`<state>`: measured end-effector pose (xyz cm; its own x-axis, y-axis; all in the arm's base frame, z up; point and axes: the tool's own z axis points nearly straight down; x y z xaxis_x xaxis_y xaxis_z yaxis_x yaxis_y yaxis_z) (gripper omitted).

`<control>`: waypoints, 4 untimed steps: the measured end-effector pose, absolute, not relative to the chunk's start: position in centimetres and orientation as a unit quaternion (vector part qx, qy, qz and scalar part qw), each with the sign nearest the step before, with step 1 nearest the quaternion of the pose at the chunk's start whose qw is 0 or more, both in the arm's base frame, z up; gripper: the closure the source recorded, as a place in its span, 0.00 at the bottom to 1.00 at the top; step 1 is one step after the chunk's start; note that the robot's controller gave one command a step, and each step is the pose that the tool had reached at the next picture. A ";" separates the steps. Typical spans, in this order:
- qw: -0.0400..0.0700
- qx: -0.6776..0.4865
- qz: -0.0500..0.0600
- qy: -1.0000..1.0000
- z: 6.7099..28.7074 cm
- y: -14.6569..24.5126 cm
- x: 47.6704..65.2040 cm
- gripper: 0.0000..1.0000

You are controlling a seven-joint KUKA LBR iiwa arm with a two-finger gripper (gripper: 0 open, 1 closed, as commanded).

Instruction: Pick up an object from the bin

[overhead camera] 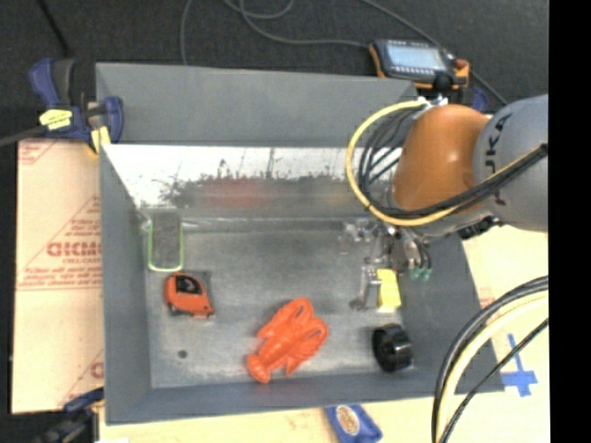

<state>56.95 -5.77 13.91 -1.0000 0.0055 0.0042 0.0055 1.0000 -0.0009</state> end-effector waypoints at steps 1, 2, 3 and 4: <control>-0.002 -0.002 0.001 -1.000 14.4 -5.8 57.1 0.00; -0.003 -0.012 0.001 -1.000 12.4 -1.7 56.0 0.00; -0.002 0.038 -0.001 -0.999 8.1 0.8 53.4 0.00; 0.000 0.133 0.001 -0.991 7.7 2.8 55.4 1.00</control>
Offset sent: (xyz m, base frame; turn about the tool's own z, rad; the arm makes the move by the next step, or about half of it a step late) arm -0.0328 0.1236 -0.0529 0.0405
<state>55.41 2.80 7.65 -0.9645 -0.2640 0.0005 -0.2640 0.9645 -0.0010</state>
